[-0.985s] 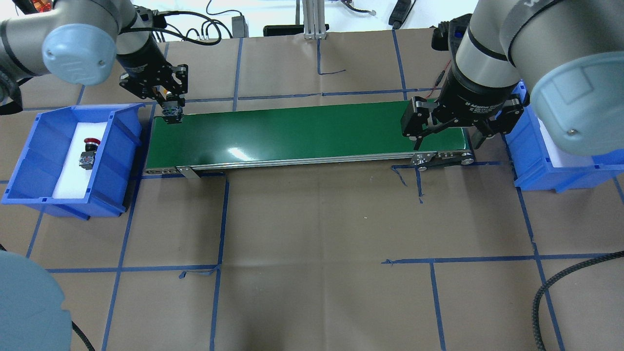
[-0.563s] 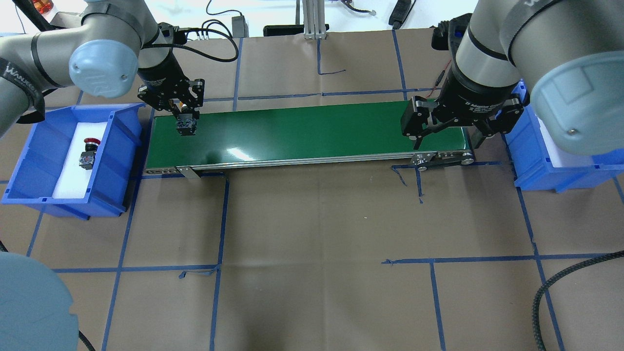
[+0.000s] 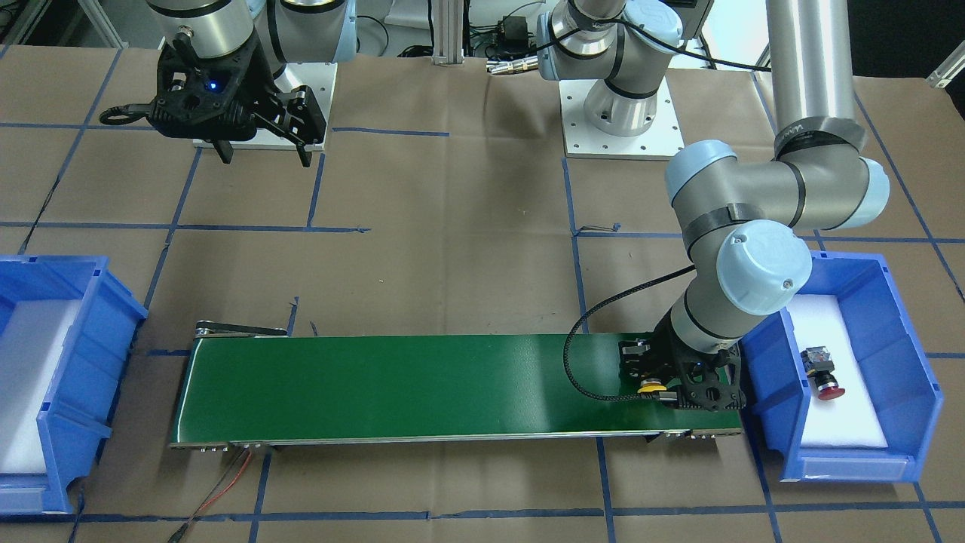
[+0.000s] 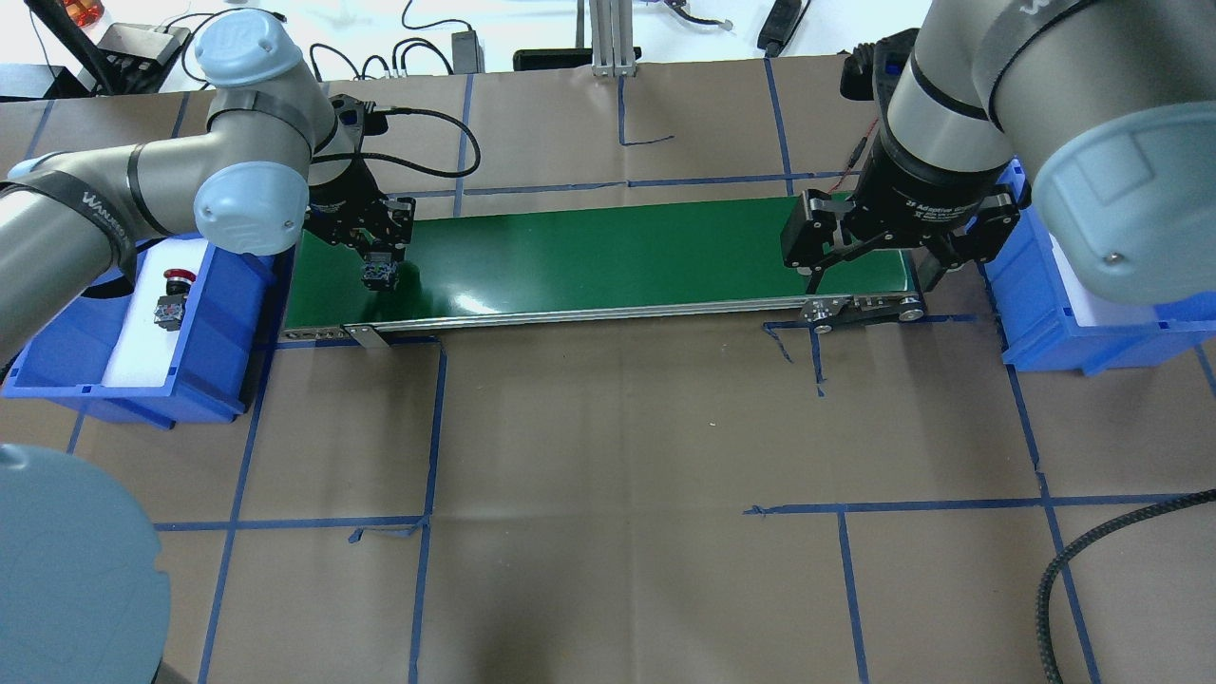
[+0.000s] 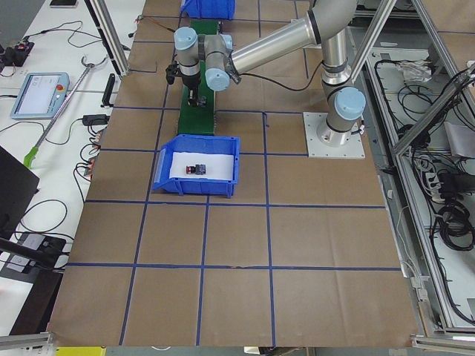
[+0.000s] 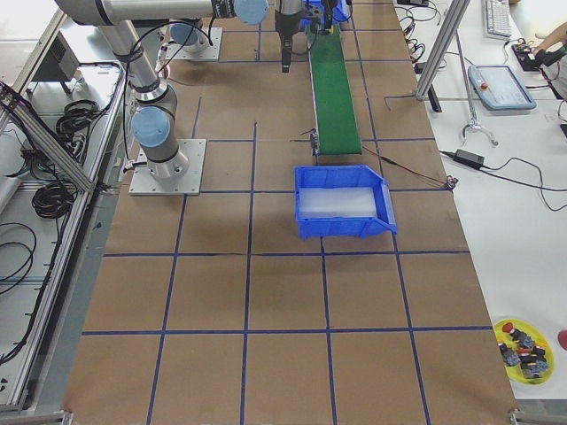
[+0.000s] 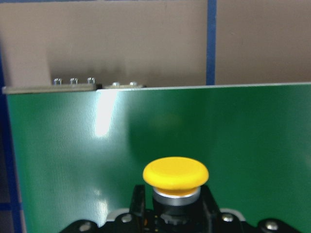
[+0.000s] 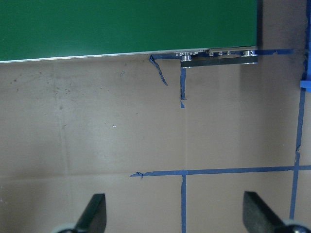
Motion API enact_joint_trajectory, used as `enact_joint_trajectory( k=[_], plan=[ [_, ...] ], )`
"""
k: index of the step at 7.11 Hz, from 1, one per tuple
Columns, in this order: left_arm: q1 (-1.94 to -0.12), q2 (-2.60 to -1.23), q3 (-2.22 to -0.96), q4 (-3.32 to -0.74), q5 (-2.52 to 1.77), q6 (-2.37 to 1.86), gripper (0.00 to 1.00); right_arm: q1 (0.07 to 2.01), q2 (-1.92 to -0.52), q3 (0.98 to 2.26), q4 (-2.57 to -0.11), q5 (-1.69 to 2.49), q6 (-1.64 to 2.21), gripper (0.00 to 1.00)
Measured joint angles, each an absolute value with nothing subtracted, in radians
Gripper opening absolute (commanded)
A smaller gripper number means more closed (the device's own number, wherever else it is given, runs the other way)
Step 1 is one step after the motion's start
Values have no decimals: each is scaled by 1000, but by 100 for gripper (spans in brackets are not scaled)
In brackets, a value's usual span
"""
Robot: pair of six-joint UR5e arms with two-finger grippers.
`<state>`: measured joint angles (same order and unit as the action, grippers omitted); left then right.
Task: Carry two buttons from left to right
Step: 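Release the yellow button onto the belt and return the left gripper to the bin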
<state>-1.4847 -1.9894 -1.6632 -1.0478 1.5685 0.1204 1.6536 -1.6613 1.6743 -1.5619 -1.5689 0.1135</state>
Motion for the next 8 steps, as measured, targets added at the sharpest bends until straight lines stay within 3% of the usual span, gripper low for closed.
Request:
enact_joint_trajectory(
  k=[1, 5, 8],
  plan=[
    [-1485, -1999, -1669, -1030, 1569, 120, 99, 1654, -1661, 1674, -1562, -1568, 113, 100],
    [-1485, -1980, -1632, -1044, 1569, 109, 100, 1654, -1661, 1672, -1563, -1567, 114, 100],
    [-1479, -1874, -1478, -1320, 1567, 108, 100, 1654, -1661, 1673, -1562, -1567, 113, 100]
  ],
)
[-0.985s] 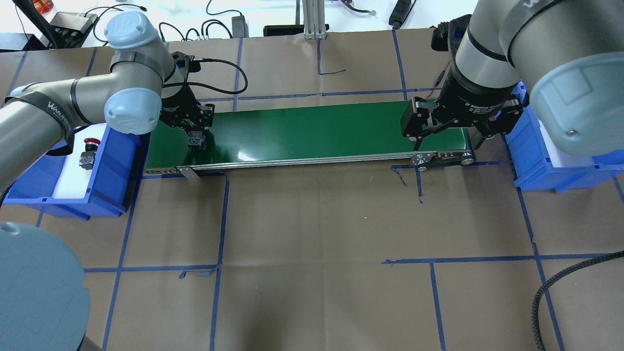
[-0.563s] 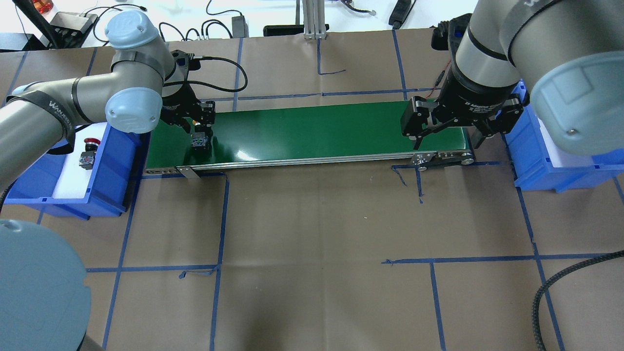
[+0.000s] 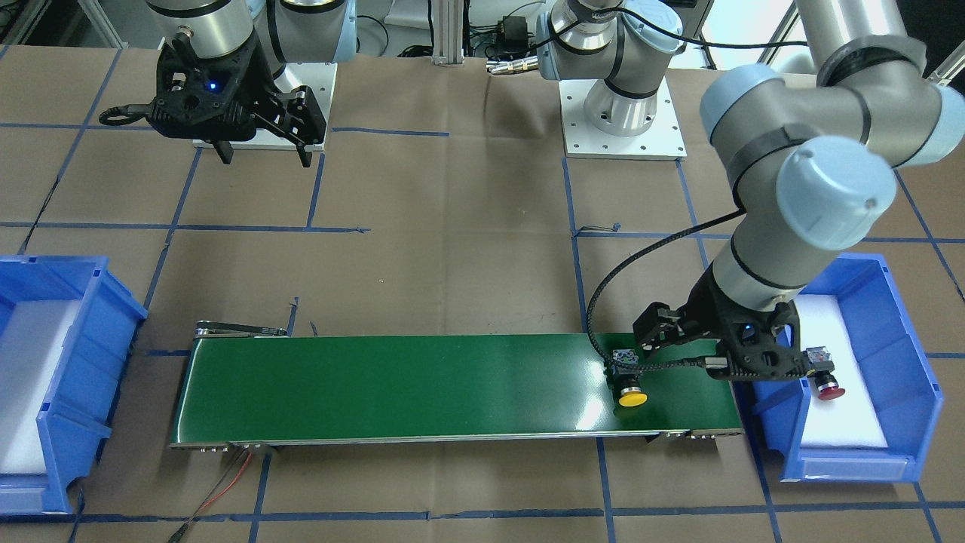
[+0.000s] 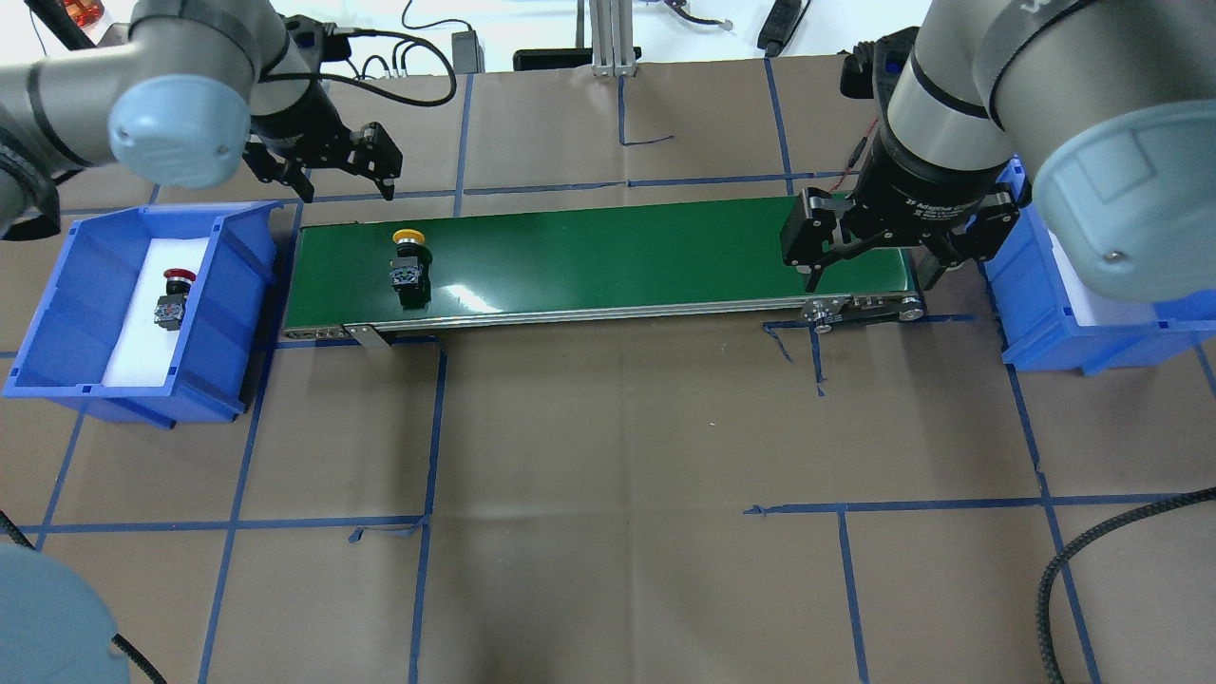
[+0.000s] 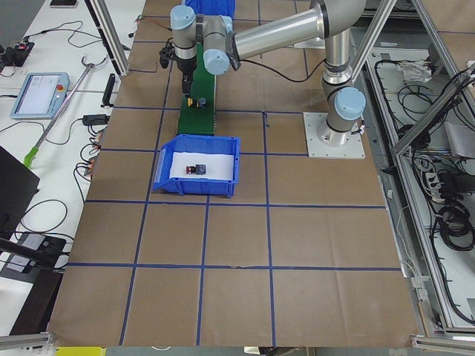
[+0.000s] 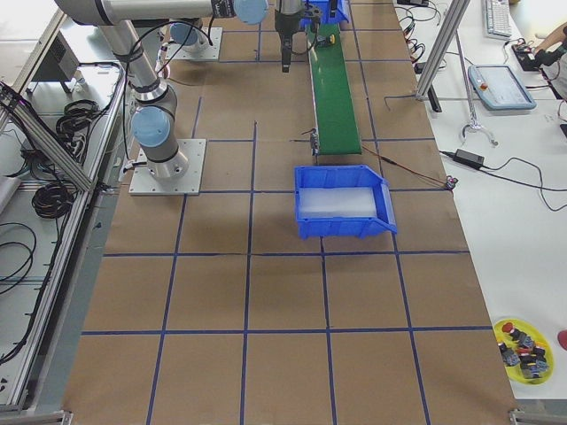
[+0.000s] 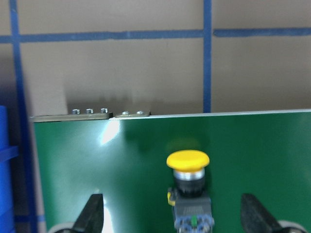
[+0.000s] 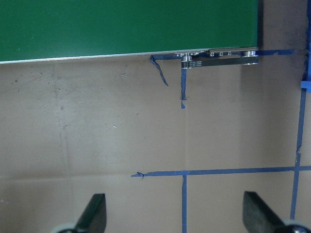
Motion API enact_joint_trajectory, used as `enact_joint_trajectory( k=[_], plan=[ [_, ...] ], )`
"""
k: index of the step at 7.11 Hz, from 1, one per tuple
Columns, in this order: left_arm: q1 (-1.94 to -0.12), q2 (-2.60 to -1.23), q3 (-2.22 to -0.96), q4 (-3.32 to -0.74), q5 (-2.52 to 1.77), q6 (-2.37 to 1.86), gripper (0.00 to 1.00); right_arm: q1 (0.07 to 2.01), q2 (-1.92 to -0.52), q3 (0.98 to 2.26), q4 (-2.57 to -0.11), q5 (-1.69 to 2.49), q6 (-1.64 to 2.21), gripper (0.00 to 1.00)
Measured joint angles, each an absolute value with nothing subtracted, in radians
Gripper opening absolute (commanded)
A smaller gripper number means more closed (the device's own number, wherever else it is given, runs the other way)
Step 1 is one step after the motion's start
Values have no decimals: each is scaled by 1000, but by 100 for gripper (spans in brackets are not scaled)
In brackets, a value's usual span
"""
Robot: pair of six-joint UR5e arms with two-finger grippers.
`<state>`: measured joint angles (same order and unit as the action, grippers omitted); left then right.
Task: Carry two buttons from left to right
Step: 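Release the yellow button onto the belt and return the left gripper to the bin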
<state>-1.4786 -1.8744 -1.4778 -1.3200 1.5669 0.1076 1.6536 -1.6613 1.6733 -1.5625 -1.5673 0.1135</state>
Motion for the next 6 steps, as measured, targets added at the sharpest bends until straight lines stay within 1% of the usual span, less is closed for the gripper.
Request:
enact_joint_trajectory(
  k=[2, 6],
  plan=[
    [-1432, -1849, -1396, -1465, 1567, 116, 100, 1654, -1661, 1673, -1563, -1568, 113, 100],
    [-1220, -1859, -1385, -1491, 1566, 339, 100, 1654, -1662, 1667, -1563, -1566, 114, 100]
  ],
)
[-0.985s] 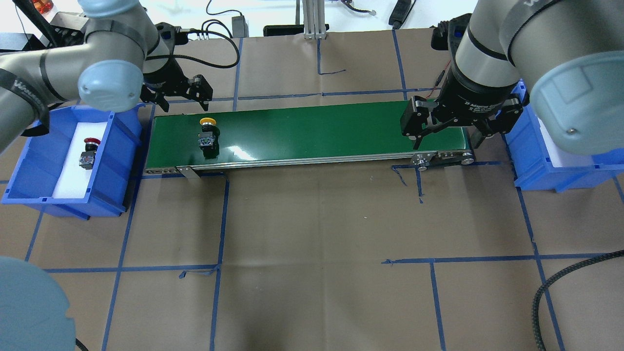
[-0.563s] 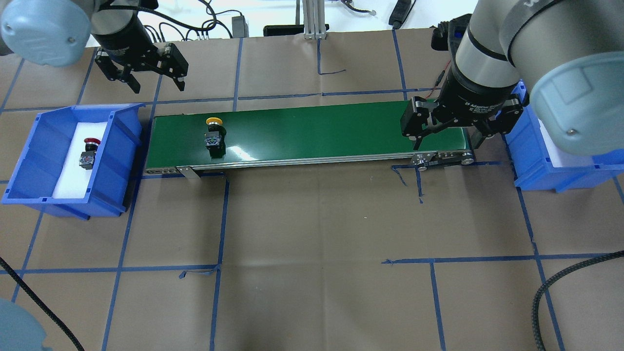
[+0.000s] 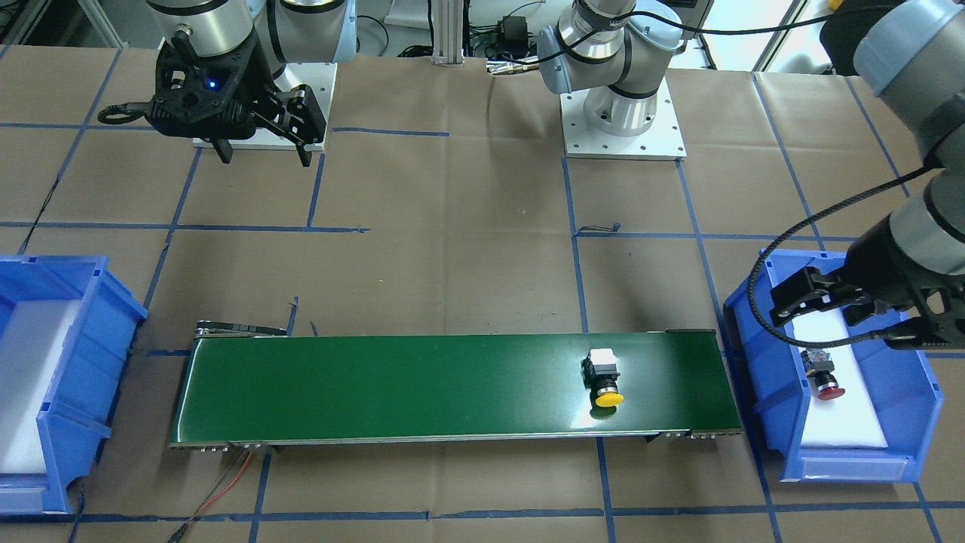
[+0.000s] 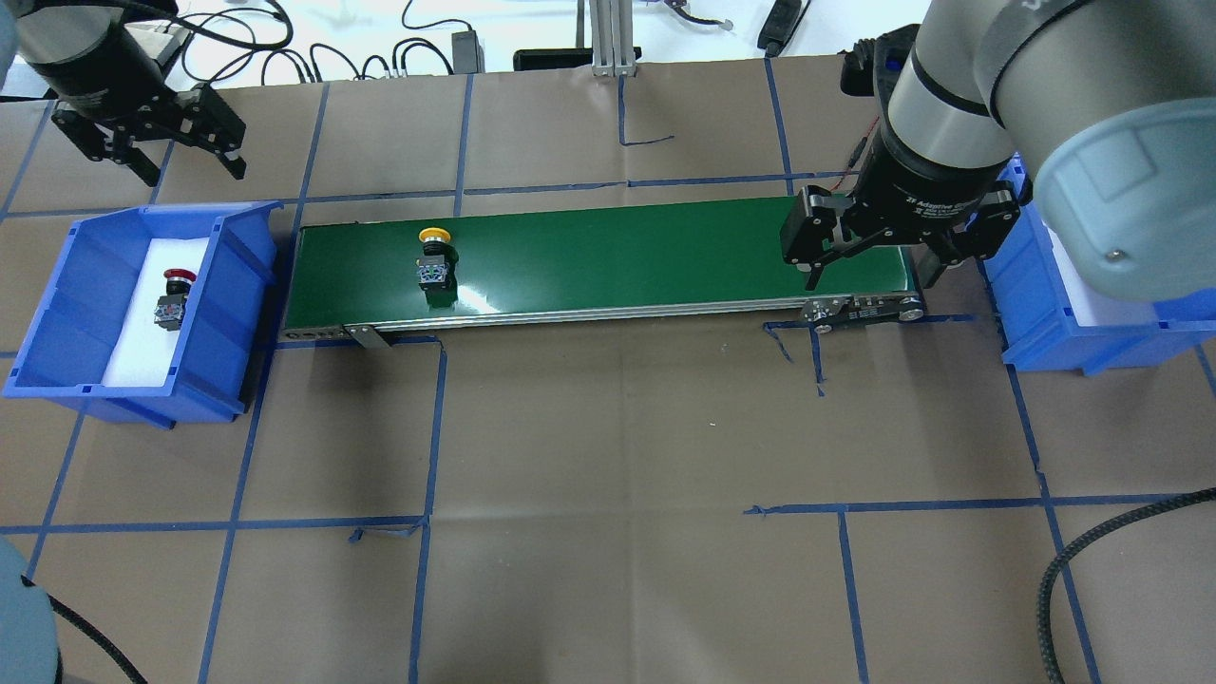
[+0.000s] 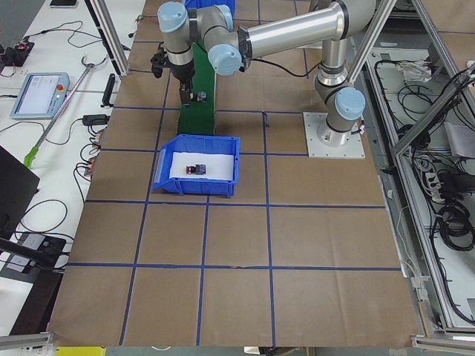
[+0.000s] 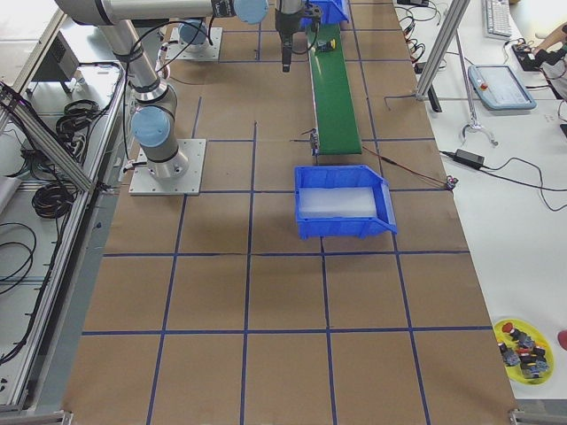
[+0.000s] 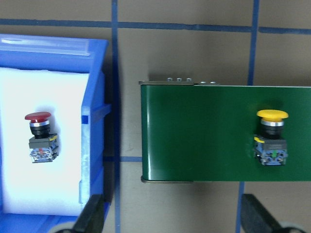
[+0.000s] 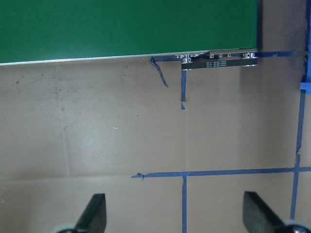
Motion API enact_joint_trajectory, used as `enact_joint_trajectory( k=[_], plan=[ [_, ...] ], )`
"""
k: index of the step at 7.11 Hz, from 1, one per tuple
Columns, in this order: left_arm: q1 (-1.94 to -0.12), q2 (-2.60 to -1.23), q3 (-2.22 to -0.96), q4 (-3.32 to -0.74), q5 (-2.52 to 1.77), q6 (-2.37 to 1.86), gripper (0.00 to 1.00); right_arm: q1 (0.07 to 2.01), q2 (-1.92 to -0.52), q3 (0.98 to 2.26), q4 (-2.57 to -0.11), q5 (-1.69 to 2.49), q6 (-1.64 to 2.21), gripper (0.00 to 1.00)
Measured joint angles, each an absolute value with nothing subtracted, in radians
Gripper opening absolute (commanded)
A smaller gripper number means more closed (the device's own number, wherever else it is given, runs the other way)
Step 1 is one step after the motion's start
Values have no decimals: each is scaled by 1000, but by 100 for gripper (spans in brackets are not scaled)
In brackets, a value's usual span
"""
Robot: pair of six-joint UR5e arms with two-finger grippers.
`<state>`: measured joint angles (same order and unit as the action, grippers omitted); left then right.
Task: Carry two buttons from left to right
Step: 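Release the yellow button onto the belt and return the left gripper to the bin, then lower the left gripper and grasp the red-capped button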
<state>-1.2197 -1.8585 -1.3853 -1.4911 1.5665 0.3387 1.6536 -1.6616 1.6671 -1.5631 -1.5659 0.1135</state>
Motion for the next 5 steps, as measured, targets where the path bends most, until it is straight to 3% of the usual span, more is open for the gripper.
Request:
enact_joint_trajectory(
  k=[5],
  plan=[
    [-1033, -1881, -1456, -1406, 1564, 572, 100, 1654, -1683, 1639, -1563, -1562, 115, 100]
  ],
)
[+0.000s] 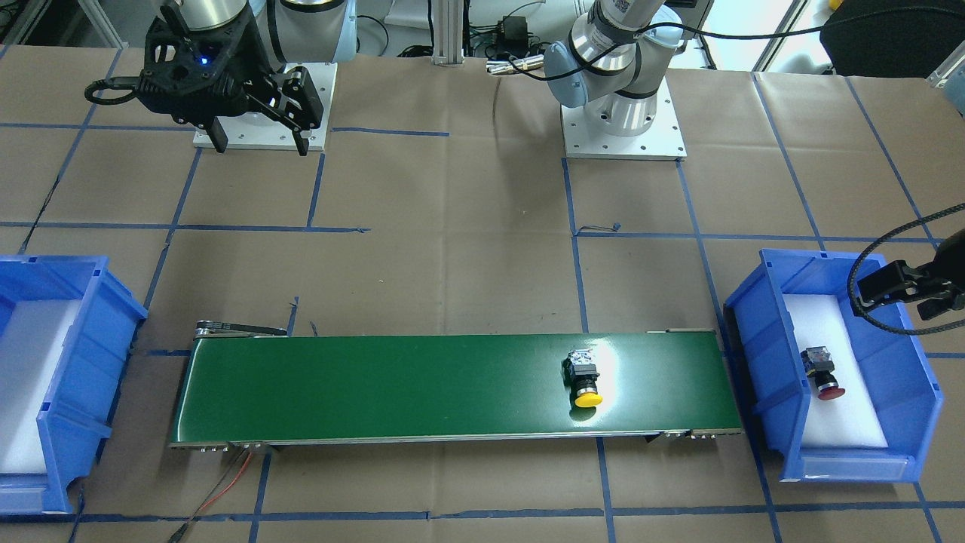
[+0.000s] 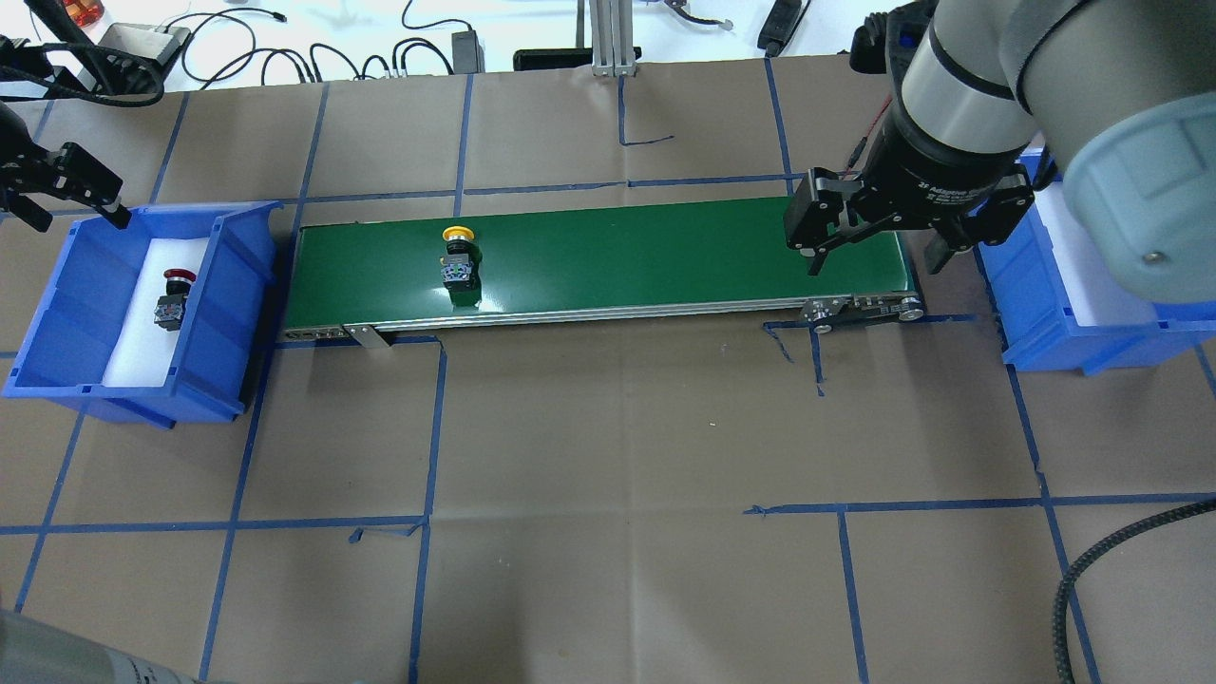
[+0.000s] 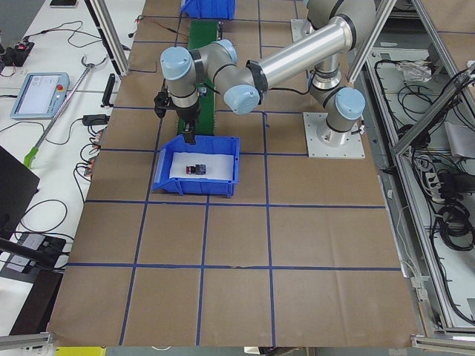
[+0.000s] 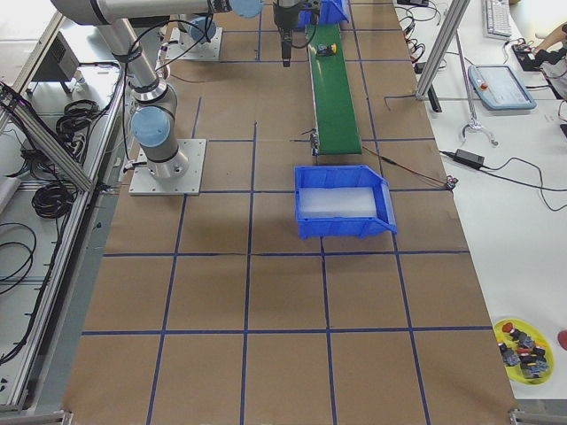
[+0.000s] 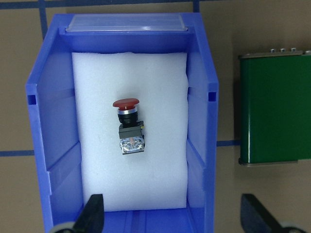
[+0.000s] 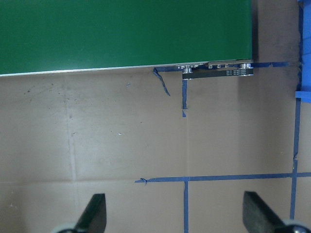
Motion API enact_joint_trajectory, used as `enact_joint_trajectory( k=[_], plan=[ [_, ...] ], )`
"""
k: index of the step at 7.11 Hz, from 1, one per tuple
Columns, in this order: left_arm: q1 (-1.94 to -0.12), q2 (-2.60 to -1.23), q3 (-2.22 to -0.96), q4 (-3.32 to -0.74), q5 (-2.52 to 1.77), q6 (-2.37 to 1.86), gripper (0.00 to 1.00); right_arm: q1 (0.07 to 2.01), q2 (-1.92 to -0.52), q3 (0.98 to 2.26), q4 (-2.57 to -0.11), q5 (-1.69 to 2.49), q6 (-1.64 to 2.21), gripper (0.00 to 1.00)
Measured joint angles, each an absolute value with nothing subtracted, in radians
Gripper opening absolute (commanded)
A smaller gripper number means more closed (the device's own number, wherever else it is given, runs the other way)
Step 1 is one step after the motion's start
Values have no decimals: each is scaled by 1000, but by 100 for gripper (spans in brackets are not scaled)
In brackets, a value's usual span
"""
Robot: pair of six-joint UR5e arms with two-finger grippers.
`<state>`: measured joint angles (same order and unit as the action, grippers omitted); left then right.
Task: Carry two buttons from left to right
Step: 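Lower the left gripper and grasp the red-capped button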
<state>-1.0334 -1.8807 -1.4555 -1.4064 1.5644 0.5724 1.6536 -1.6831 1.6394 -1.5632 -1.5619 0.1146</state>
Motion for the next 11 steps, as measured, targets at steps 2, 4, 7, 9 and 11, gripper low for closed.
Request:
enact_joint_trajectory(
  k=[2, 4, 7, 9, 11],
  plan=[
    [-1018, -1890, -1570, -1232, 1561, 591, 99, 1654, -1682, 1621, -1562, -1562, 114, 100],
    [-1010, -1942, -1623, -1120, 1555, 598, 99, 1654, -1676, 1618, -1563, -1562, 114, 100],
    [-1005, -2013, -1663, -999, 1552, 599, 99, 1654, -1673, 1618, -1562, -1561, 115, 100],
    [-1006, -2044, -1690, -922, 1552, 598, 99, 1654, -1673, 1620, -1562, -1561, 114, 100],
    [-1008, -2072, -1695, -895, 1552, 598, 71, 1654, -1671, 1620, -1562, -1562, 114, 100]
  ],
)
